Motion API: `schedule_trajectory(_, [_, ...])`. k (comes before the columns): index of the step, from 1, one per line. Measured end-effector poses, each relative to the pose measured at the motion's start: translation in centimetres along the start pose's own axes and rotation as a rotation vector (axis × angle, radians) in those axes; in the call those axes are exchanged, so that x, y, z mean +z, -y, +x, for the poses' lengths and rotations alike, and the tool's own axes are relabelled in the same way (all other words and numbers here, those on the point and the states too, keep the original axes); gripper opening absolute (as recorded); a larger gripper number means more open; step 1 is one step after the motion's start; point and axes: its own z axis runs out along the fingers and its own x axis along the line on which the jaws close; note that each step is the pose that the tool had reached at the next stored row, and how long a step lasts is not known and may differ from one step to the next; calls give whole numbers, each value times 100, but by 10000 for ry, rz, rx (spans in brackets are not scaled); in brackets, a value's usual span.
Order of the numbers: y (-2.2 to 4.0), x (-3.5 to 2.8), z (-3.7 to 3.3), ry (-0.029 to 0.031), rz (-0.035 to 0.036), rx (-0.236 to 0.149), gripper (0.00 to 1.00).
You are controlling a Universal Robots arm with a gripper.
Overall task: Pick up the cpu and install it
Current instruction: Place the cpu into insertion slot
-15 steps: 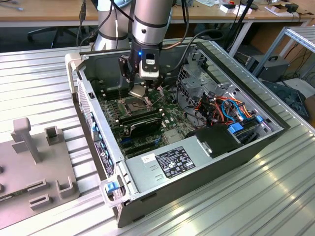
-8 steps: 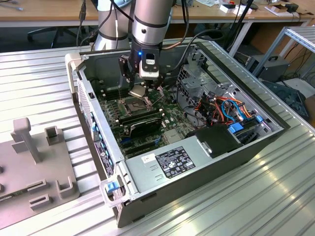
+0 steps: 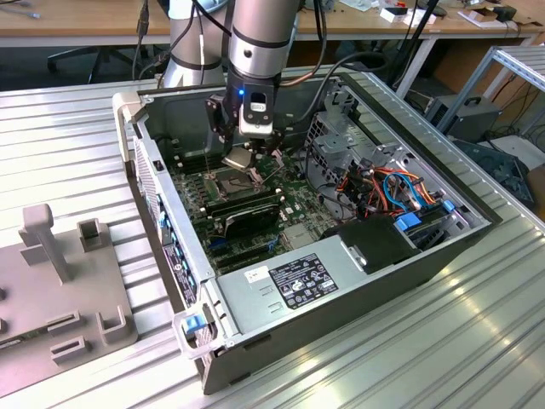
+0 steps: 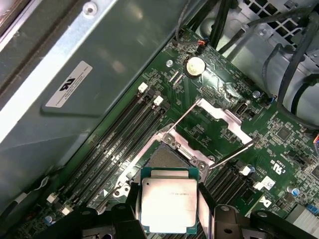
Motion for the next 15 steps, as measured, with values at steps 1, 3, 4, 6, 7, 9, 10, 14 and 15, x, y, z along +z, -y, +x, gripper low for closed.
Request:
schedule_trajectory(1, [0, 0, 0, 0, 0, 78, 55])
schedule_trajectory(3, [0, 0, 0, 2, 1, 185, 55])
schedule_trajectory(4, [0, 0, 0, 3, 1, 285, 55])
schedule_trajectory(6, [0, 0, 0, 3, 2, 337, 55])
schedule_trajectory(7, [0, 0, 0, 4, 1, 365, 55])
schedule_trajectory(9, [0, 0, 0, 4, 2, 412, 55])
schedule_trajectory(10, [0, 0, 0, 5, 2, 433, 55])
schedule_trajectory(14, [0, 0, 0, 5, 3, 523, 55])
schedule_trajectory(15, [0, 0, 0, 6, 3, 546, 55])
